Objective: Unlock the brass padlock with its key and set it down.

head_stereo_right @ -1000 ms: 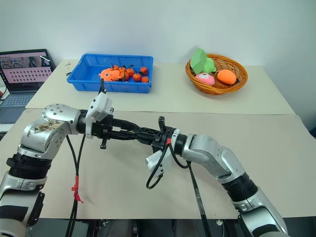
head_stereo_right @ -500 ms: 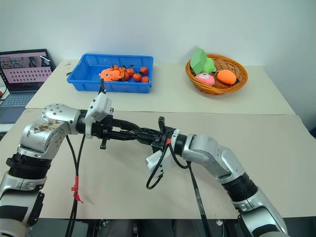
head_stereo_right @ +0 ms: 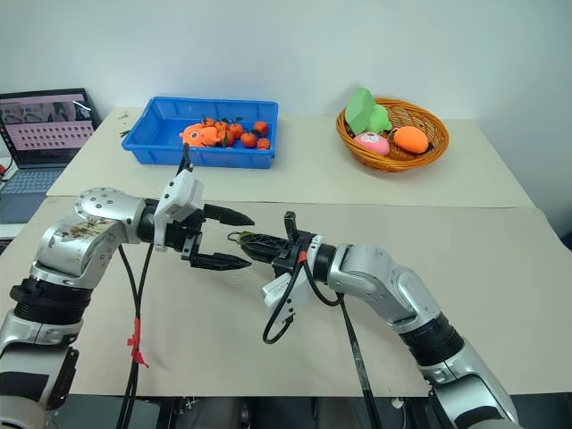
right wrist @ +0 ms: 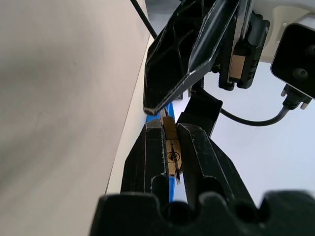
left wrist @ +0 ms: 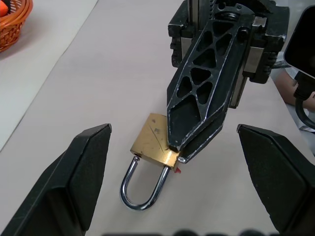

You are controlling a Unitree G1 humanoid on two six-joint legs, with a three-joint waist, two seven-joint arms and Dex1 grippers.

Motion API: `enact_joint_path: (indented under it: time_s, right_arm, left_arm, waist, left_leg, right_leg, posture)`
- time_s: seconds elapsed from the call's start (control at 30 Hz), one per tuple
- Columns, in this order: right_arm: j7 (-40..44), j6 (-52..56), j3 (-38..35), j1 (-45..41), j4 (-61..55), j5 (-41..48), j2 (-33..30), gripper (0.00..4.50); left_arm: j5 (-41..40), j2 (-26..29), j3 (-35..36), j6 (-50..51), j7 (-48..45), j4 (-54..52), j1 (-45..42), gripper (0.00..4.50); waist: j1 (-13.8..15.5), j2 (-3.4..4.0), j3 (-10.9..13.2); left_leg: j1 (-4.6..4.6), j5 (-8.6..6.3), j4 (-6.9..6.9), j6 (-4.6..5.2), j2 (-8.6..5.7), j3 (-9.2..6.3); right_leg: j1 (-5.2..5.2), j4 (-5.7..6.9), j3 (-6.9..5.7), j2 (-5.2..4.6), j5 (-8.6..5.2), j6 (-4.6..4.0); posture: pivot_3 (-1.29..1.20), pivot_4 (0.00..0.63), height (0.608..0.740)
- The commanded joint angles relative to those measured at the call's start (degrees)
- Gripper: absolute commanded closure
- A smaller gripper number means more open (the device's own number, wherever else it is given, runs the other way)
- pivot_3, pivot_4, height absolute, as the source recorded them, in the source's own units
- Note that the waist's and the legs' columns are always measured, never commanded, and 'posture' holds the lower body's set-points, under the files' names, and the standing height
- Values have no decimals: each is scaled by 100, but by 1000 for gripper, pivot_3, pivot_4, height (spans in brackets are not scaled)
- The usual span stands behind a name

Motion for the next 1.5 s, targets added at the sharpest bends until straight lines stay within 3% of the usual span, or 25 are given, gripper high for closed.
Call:
enact_joint_path:
  time_s: [0.03, 0.17, 0.3, 0.4, 0.73, 1.5]
  right_arm:
    - [-90, 42, -209, -21, -142, 78, -63, 4263]
    - [-131, 69, -296, 53, -162, 47, -149, 4263]
    - [-119, 95, -334, 138, -259, 67, -202, 4263]
    - [-102, 130, -329, 171, -342, 65, -206, 4263]
    - [-59, 120, -285, 209, -519, 40, -228, 4263]
    - [161, 115, -168, 180, -546, 269, -141, 4263]
  left_arm:
    - [-491, 192, 424, 696, -221, 561, -449, 111]
    - [-769, 367, 681, 1397, -424, 1602, -948, 111]
    - [-665, 461, 691, 1386, -557, 2127, -1049, 111]
    - [-598, 390, 637, 1243, -594, 2080, -838, 724]
    - [-551, 138, 492, 1243, -498, 1713, -649, 4433]
    - [-612, -41, 204, 1356, -651, 1353, -786, 4473]
  waist:
    - [-2, 0, 0]
    - [2, -3, 2]
    - [-2, -2, 1]
    - [1, -4, 2]
    - [6, -5, 3]
    - [4, -5, 3]
  left_leg:
    - [1, 0, 0, 0, 0, 0]
    - [1, 0, 0, 0, 0, -3]
    - [1, 0, 0, 0, -1, -2]
    - [0, 0, -1, 0, 0, -3]
    - [1, 0, -1, 0, 0, -3]
    - [1, 0, 0, 0, 0, -5]
  right_leg:
    - [0, 2, 0, 1, 0, -1]
    - [-2, 7, -1, 2, -4, 1]
    - [-2, 5, -1, 1, -9, 3]
    - [-4, 8, -2, 0, -10, 0]
    - [-5, 17, -2, 0, -11, -3]
    - [-5, 18, -2, 1, -11, -4]
  posture:
    - [0, 150, 740]
    - [0, 150, 740]
    - [0, 150, 740]
    - [0, 150, 740]
    - [0, 150, 740]
    - [0, 150, 740]
